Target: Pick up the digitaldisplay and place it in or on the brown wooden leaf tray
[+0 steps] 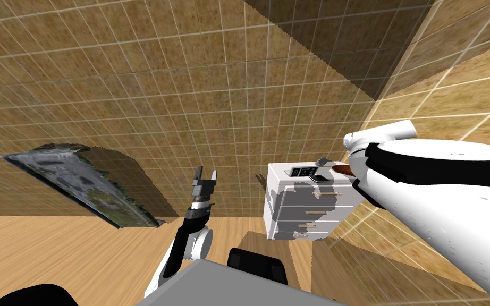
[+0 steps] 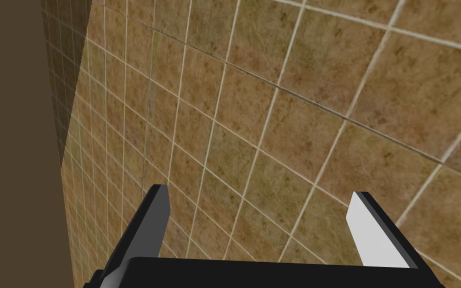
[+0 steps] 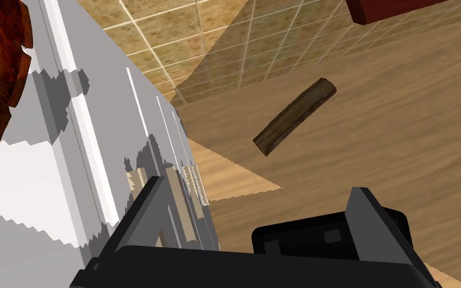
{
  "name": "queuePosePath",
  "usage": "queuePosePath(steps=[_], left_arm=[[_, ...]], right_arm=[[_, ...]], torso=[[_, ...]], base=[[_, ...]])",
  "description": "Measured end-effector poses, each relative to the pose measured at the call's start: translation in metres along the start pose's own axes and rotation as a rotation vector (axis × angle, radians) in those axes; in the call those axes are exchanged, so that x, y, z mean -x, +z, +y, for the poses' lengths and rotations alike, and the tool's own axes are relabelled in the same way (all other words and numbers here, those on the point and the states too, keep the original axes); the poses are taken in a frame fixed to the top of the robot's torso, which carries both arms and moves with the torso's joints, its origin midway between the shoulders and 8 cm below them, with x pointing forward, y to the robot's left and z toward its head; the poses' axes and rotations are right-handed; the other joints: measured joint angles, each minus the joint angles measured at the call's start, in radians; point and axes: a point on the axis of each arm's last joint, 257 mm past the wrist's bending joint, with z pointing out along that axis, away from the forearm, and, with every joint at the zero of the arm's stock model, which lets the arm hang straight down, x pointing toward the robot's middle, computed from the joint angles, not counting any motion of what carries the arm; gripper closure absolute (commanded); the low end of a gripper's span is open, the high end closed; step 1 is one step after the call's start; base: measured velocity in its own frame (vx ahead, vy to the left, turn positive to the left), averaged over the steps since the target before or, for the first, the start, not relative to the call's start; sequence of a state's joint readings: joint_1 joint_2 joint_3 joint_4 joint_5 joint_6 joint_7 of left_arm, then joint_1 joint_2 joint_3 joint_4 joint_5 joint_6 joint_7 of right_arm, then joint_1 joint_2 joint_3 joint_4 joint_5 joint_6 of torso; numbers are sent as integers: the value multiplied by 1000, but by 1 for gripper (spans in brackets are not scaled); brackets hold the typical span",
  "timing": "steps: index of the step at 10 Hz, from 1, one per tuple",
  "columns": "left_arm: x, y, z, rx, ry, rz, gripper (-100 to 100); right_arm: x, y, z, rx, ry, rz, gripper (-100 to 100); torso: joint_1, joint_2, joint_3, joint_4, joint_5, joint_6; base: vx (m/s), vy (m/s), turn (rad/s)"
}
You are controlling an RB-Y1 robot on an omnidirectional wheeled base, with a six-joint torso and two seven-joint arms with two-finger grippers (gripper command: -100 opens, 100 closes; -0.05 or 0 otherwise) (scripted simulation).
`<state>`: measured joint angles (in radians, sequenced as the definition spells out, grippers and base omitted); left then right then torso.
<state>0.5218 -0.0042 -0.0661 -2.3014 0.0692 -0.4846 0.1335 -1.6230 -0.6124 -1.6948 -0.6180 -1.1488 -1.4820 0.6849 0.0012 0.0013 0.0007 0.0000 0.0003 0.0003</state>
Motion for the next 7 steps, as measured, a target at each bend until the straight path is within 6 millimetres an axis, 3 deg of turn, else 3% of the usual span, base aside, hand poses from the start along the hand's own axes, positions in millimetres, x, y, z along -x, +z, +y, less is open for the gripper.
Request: queuePosePath(steps=[7], left_arm=[[0, 0, 0, 0, 0, 0, 0]], right_arm=[[39, -34, -40, -182, -83, -164, -100]], torso=[[0, -3, -2, -1, 0, 0]], base=[[42, 45, 64]])
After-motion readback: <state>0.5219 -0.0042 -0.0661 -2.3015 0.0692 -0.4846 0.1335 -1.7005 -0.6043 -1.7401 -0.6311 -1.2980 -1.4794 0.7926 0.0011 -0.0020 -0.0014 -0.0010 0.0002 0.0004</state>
